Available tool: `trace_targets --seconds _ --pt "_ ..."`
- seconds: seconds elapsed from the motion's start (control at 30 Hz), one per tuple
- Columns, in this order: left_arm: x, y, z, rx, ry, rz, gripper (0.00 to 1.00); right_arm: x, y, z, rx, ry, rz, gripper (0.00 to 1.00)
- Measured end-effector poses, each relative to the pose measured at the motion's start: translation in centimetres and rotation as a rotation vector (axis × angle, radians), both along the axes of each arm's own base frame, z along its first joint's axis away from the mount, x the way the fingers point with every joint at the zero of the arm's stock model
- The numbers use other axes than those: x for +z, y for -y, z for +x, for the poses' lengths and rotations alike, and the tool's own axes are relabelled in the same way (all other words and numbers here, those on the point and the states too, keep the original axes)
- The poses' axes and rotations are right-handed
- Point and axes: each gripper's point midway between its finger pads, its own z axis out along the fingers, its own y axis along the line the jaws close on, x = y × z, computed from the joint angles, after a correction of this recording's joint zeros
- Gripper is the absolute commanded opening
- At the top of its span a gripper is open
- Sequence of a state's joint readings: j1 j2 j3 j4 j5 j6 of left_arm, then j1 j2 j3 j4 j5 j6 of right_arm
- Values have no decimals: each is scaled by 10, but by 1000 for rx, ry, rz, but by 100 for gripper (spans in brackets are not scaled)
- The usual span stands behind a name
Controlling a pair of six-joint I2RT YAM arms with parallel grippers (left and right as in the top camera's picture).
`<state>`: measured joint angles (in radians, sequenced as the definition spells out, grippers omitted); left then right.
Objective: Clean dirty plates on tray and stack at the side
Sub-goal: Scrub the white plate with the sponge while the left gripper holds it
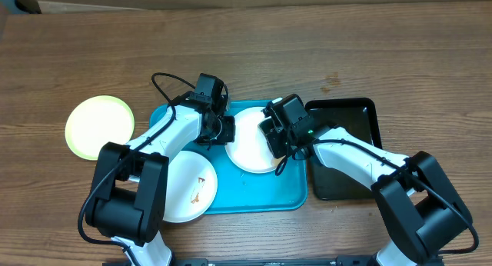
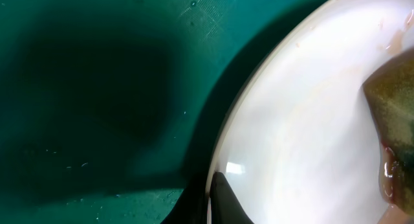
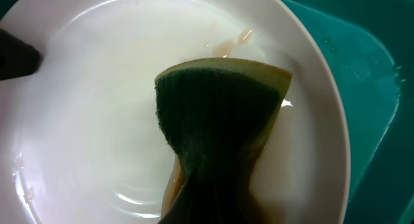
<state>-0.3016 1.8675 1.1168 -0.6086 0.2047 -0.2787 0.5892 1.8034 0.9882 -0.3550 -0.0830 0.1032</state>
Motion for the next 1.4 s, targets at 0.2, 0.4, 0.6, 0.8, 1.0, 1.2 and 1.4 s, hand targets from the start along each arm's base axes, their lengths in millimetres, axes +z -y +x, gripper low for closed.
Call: trace_targets --seconds 0.2,0.4,0.6,0.8,1.0,1.2,1.4 --pt "0 0 0 1 0 3 4 2 -7 2 -77 -20 72 4" --pt "0 0 0 1 0 3 4 18 -36 -1 -47 -79 241 4" --pt "0 0 0 1 0 3 4 54 -48 4 -32 -138 358 4" --pt "0 0 0 1 0 3 4 57 -39 -13 -82 -237 345 4" --pt "0 0 0 1 0 3 4 40 -36 -19 -175 -280 377 4" --pt "0 0 0 1 0 3 4 30 -40 -22 -232 -299 463 4" --pt "0 0 0 1 0 3 4 20 -39 -30 -259 -316 493 4"
